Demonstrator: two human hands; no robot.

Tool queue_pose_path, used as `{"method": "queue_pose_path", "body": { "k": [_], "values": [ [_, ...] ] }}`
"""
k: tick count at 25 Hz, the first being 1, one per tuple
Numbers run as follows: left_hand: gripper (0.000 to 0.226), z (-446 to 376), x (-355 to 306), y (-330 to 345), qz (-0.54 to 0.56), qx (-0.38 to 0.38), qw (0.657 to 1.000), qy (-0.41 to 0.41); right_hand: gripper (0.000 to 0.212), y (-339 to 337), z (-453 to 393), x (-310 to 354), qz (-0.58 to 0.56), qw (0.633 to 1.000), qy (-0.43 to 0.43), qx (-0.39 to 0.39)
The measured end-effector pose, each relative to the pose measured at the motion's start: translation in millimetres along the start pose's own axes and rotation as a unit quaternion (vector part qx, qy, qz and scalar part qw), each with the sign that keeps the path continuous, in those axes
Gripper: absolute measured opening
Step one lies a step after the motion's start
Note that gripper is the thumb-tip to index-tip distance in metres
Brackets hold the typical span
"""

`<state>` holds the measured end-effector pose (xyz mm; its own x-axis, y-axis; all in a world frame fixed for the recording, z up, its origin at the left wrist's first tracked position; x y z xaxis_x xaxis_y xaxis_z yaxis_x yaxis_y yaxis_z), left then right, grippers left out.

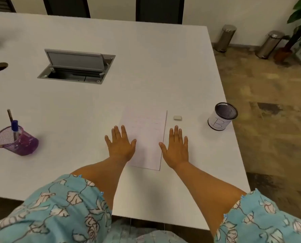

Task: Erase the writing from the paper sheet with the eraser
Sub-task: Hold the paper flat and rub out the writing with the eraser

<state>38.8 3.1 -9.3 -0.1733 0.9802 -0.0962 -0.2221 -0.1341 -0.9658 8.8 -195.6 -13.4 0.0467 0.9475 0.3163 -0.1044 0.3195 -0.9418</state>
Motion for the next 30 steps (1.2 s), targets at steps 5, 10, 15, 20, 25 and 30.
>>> {"method": "queue_pose_path", "body": {
  "k": [5, 10, 15, 20, 25, 30],
  "values": [
    [0.073, -11, 8, 10, 0.053, 0.036, 0.996, -0.061, 0.07, 18, -5, 1, -0.046, 0.997, 0.019, 0.055],
    [0.066, -32, 6, 9, 0.076, 0.011, 0.992, -0.102, 0.064, 22, -20, -1, -0.154, 0.983, 0.088, 0.047],
    [0.067, -51, 2, 21, 0.151, 0.042, 0.976, -0.151, 0.058, 25, -39, -3, -0.162, 0.976, 0.143, 0.026],
    [0.06, -52, -21, 27, 0.151, 0.033, 0.975, -0.16, 0.057, 28, -56, -4, -0.139, 0.979, 0.146, 0.009],
    [0.058, -48, -50, 35, 0.156, 0.023, 0.983, -0.097, 0.057, 23, -68, -24, -0.101, 0.982, 0.16, -0.007],
    [0.06, -49, -47, 40, 0.103, 0.01, 0.994, -0.044, 0.059, 26, -67, -34, -0.054, 0.986, 0.155, -0.006]
  ]
}}
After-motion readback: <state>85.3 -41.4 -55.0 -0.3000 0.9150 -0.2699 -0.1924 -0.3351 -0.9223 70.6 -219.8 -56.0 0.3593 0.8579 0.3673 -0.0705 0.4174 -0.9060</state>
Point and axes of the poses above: each hand's wrist, its own z-axis away from the middle knuckle, its own y-axis out of the palm, x = y × z, the point moved 4 cm from there along -z, towards the middle knuckle, and after that the axes turned 4 degrees about -y, right-handed, at the moved point
